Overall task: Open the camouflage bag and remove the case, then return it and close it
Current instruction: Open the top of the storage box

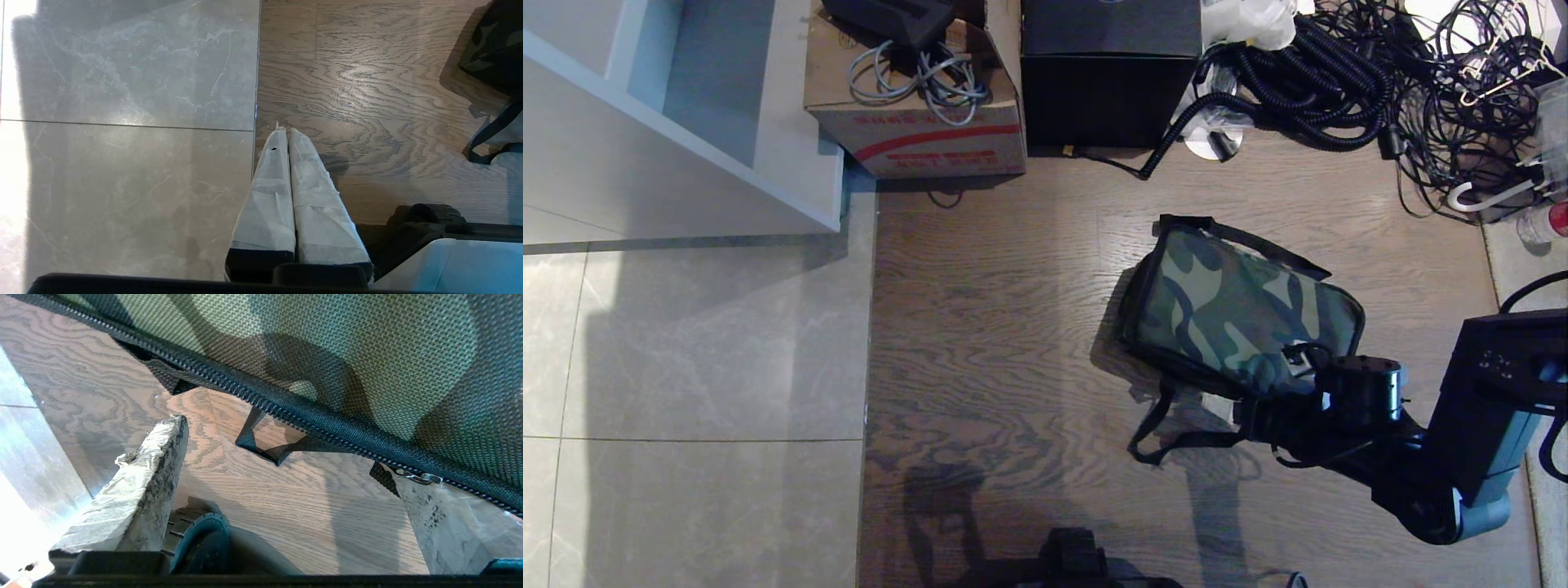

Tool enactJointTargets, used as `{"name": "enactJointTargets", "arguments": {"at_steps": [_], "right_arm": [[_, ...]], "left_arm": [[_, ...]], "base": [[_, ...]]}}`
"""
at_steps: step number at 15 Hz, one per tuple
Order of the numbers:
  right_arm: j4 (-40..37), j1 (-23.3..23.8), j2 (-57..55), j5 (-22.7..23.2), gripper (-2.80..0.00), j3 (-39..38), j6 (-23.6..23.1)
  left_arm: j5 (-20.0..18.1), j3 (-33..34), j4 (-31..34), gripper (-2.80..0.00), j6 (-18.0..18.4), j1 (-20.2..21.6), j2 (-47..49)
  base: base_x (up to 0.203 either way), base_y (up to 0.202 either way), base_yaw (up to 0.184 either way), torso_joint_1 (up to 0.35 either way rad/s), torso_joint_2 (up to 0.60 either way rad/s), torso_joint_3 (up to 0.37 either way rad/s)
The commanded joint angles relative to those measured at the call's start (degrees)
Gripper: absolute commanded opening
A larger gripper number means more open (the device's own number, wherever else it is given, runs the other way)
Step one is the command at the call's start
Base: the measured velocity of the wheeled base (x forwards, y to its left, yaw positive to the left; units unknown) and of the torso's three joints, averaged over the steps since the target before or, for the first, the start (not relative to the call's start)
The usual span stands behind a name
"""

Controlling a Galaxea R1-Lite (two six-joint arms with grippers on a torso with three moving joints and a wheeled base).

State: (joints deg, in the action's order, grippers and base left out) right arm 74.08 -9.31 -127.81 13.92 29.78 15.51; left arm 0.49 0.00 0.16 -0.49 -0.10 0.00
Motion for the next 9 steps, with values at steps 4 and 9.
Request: {"name": "enactJointTargets", "arguments": {"at_steps": [4,9], "right_arm": [[0.19,-0.09,-1.39,-1.26,-2.8,-0.37,-0.43],[0.54,-0.09,-1.5,-2.97,-2.8,-0.34,-0.57]], "left_arm": [[0.04,0.0,0.02,-2.8,-0.04,0.01,0.0],[0.04,0.0,0.02,-2.8,-0.04,0.01,0.0]], "base": [[0.0,0.0,0.0,0.0,0.0,0.0],[0.0,0.0,0.0,0.0,0.0,0.0]]}}
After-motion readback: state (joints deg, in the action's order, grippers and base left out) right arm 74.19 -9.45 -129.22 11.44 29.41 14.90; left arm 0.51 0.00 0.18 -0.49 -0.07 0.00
